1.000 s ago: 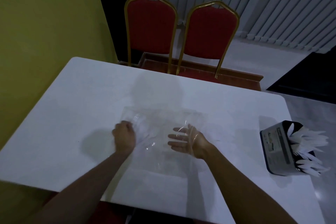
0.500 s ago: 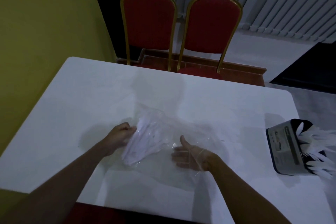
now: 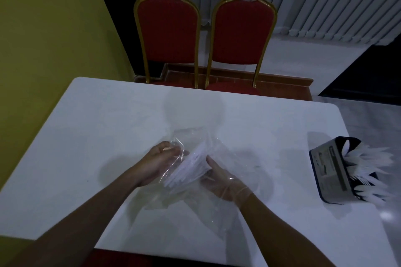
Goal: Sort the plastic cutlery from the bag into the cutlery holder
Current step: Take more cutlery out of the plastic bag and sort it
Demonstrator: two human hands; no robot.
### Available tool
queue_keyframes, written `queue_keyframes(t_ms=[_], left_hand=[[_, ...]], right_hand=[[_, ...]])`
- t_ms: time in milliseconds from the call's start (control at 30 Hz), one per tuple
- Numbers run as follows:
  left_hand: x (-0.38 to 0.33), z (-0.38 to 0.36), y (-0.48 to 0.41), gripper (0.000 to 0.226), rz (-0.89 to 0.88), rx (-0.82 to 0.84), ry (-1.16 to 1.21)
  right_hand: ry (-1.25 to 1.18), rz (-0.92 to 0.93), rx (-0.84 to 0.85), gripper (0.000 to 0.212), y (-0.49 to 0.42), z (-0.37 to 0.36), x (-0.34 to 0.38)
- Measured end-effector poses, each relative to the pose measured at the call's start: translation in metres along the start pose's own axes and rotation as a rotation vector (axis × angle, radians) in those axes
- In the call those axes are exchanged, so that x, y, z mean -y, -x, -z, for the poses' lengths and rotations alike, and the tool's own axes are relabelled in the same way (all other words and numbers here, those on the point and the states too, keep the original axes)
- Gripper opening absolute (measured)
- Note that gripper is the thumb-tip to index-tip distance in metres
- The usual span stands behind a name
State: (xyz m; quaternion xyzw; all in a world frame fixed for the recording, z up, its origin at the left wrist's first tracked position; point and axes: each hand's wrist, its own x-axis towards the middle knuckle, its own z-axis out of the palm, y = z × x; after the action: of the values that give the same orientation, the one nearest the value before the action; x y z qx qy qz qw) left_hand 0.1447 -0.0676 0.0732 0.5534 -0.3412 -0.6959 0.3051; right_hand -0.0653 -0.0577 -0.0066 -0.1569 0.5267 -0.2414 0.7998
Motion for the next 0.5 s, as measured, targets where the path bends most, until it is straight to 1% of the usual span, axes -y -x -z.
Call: queue_keyframes(t_ms=[33, 67, 100, 167, 200, 233, 300, 333, 367, 433, 500], left_hand=[[-0.004, -0.002, 0.001, 0.015, -0.017, 0.018, -0.043], [-0.009, -0.004, 0.001, 0.015, -0.029, 0.044, -0.072], [-0.015, -0.007, 0.001, 0.015, -0.026, 0.073, -0.068], [-0.027, -0.011, 0.002, 0.015, 0.013, 0.128, -0.009], [-0.031, -0.012, 0.001, 0.017, 0.025, 0.146, 0.002], [-0.036, -0.014, 0.002, 0.02, 0.025, 0.156, -0.01], [-0.043, -0.016, 0.003, 0.029, 0.017, 0.148, -0.07], [-0.045, -0.017, 0.003, 0.03, 0.008, 0.128, -0.117], [-0.046, -0.016, 0.003, 0.031, -0.003, 0.096, -0.166], [-0.049, -0.015, 0.0, 0.03, -0.045, 0.046, -0.263], [-0.051, -0.017, -0.002, 0.025, -0.087, 0.042, -0.298]], right_hand=[[-0.001, 0.007, 0.013, 0.035, -0.001, 0.0, 0.001], [-0.009, 0.024, 0.028, 0.03, 0.0, -0.002, 0.003], [-0.015, 0.031, 0.053, 0.032, -0.002, -0.005, 0.007], [0.018, 0.098, 0.083, 0.043, -0.002, -0.011, 0.015], [0.05, 0.136, 0.068, 0.045, 0.0, -0.014, 0.018], [0.016, 0.139, 0.061, 0.043, -0.001, -0.014, 0.021], [-0.038, 0.104, 0.02, 0.032, 0.006, -0.011, 0.029], [-0.081, 0.121, 0.029, 0.026, 0.012, -0.01, 0.032], [-0.142, 0.136, 0.072, 0.023, 0.014, -0.008, 0.034], [-0.159, 0.202, 0.094, 0.024, 0.014, -0.003, 0.035], [-0.167, 0.247, 0.115, 0.022, 0.019, -0.005, 0.038]])
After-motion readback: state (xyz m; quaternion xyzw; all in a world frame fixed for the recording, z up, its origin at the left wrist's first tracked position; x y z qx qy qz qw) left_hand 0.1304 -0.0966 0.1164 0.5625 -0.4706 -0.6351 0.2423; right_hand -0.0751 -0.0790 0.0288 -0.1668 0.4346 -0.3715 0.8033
